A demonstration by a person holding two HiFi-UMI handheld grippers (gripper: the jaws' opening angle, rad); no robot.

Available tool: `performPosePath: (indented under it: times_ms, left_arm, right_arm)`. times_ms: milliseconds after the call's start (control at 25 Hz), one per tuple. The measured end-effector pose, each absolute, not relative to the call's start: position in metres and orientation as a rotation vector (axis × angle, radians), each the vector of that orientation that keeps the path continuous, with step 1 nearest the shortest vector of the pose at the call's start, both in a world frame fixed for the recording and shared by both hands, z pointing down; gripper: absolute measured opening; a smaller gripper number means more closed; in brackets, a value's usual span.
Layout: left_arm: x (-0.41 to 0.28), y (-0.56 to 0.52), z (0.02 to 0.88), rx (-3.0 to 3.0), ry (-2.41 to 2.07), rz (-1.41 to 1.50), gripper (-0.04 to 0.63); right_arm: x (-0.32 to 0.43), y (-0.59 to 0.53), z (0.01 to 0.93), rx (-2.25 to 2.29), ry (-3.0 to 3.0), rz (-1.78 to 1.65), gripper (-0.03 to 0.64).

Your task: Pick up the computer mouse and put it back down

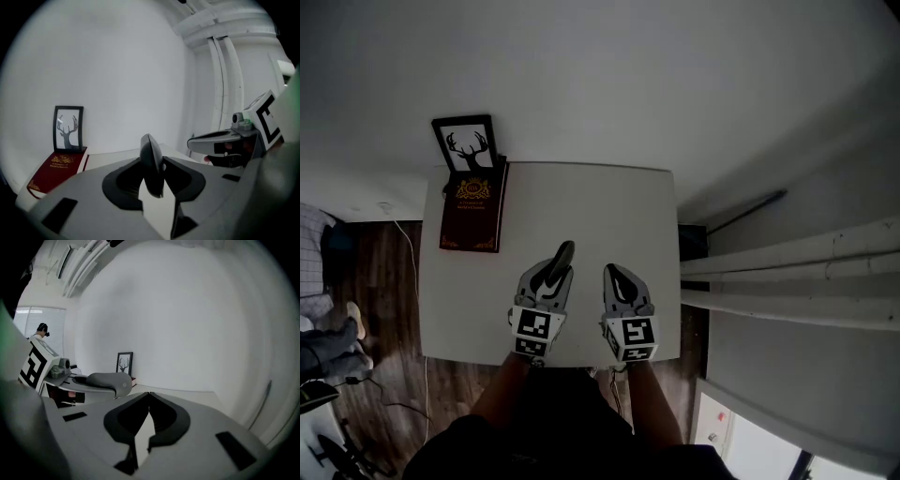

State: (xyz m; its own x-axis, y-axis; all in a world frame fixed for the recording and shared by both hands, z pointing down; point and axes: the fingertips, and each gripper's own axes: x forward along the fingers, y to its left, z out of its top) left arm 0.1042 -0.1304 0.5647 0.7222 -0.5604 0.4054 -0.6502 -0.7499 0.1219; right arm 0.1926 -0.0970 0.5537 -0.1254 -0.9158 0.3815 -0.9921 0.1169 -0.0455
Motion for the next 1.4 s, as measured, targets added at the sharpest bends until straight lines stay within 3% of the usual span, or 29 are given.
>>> performPosePath:
  times_ms: [400,1080,1400]
  left_arm:
    - [0.096,-0.078,0.492,2.761,-1.126,0.286,0.126]
    - [0.104,0.047,0.434,2.782,-1.241,0.119,0.126]
    - [0.108,0.084,0.411,2.830,-1.229,0.115,0.126]
  right_arm:
    - [0.189,-0.038,0.505,1.947,-2.188,0.270,0.021]
    - [0.192,0.081,0.428,1.959,-2.279,-0.012,0.021]
    - [0.199,0.119,0.418,2.004,-2.281,0.007,0.021]
